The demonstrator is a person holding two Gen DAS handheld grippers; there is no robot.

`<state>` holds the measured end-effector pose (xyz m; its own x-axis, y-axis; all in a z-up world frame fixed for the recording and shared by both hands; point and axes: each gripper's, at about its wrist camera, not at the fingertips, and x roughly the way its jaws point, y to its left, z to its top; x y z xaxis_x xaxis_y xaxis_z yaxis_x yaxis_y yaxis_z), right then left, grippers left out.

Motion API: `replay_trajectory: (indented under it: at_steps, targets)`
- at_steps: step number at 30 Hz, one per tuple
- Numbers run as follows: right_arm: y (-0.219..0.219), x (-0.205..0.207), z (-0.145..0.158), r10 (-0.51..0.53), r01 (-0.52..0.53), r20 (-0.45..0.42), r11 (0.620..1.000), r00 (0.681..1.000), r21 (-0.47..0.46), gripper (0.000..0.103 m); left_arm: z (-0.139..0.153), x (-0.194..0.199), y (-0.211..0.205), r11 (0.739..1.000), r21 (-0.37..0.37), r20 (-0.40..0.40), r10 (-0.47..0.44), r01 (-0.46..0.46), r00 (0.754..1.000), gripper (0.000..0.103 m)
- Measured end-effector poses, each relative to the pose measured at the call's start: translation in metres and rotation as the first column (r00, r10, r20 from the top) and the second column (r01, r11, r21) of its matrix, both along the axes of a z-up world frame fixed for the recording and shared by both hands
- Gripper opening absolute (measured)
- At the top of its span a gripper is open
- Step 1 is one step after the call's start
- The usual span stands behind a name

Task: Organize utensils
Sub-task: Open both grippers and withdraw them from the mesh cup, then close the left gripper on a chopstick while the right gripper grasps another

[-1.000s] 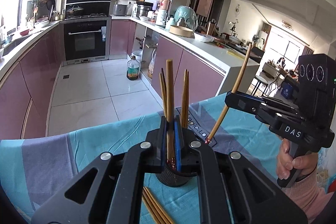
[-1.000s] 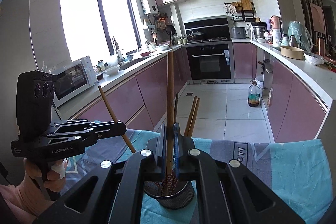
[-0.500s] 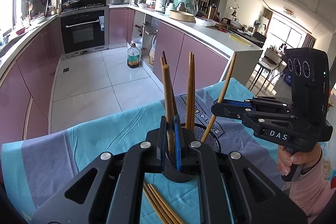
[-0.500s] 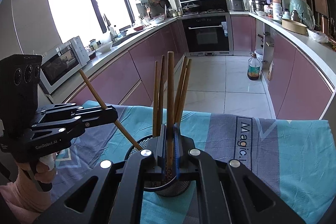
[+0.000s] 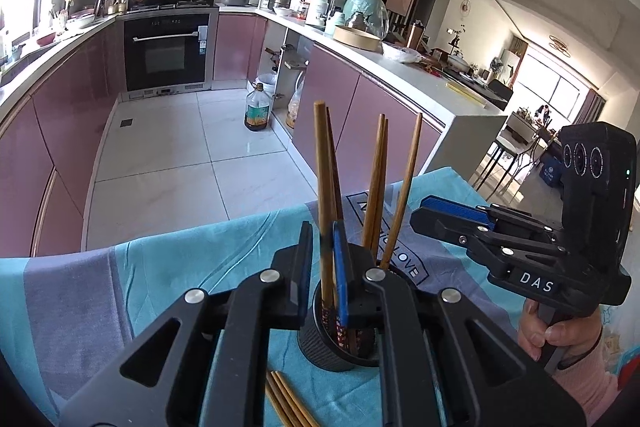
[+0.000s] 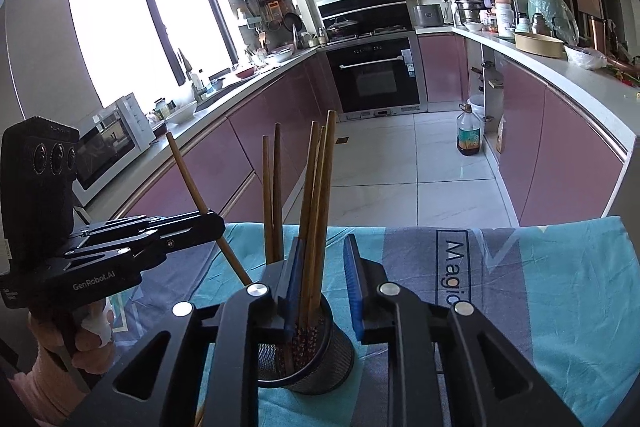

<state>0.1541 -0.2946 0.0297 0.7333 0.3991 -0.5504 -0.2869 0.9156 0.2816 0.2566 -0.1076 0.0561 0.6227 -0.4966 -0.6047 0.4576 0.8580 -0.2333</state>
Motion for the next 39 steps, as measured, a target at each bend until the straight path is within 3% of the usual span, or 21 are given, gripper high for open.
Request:
replay_trajectory:
  at_steps: [15, 19, 25, 32, 39]
  targets:
    - [0.003, -0.025, -0.002, 0.018, -0.018, 0.038, 1.0, 0.999, 0.014, 0.027, 0.003, -0.018, 0.01, 0.999, -0.022, 0.061, 0.034, -0.033, 0.998, 0.013]
    - [0.009, -0.042, 0.001, 0.056, -0.057, 0.064, 0.998, 0.996, 0.011, 0.032, 0.008, -0.038, 0.021, 0.999, -0.017, 0.111, 0.052, -0.05, 0.992, 0.026]
    - [0.033, -0.07, -0.011, 0.162, -0.161, 0.054, 0.987, 0.985, -0.029, 0.039, 0.001, -0.077, 0.05, 0.996, -0.005, 0.15, 0.085, -0.086, 0.985, 0.038]
    - [0.08, -0.086, -0.066, 0.258, -0.265, -0.082, 0.96, 0.963, -0.086, 0.04, -0.048, -0.107, 0.08, 0.991, 0.042, 0.046, 0.127, -0.129, 0.991, 0.041]
    - [0.102, -0.092, -0.103, 0.238, -0.262, -0.18, 0.957, 0.954, -0.126, 0.04, -0.105, -0.13, 0.091, 0.993, 0.058, -0.092, 0.112, -0.107, 0.989, 0.041]
